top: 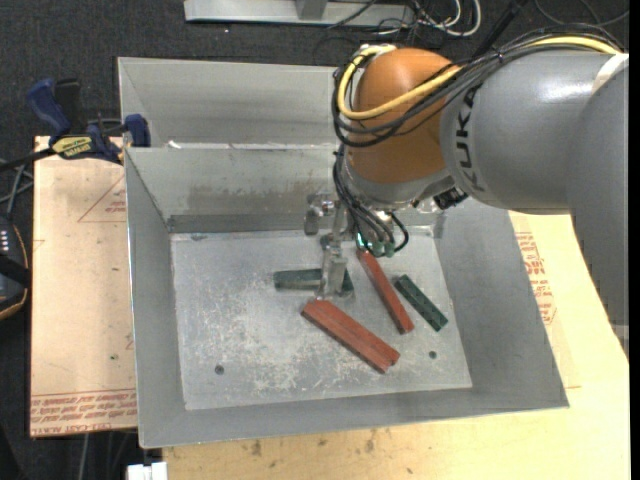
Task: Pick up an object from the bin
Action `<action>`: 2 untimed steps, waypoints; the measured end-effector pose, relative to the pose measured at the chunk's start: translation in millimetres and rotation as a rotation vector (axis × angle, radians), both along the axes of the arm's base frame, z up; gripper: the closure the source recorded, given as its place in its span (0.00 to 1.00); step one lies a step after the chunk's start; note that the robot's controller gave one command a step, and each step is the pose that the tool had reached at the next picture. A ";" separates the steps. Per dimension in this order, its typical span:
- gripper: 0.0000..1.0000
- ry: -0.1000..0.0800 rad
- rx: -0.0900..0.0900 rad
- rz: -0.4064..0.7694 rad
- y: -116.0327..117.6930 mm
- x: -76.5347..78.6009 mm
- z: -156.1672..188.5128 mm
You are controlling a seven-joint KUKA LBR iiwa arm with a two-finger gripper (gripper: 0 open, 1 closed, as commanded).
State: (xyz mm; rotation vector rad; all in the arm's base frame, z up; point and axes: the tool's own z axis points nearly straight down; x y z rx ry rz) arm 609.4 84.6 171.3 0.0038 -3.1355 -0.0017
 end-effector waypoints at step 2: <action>0.00 -0.013 0.001 0.024 -16.2 -3.2 -51.1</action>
Offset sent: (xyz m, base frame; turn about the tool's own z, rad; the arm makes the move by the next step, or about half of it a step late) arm -0.0101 -0.0303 -0.0990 -0.0456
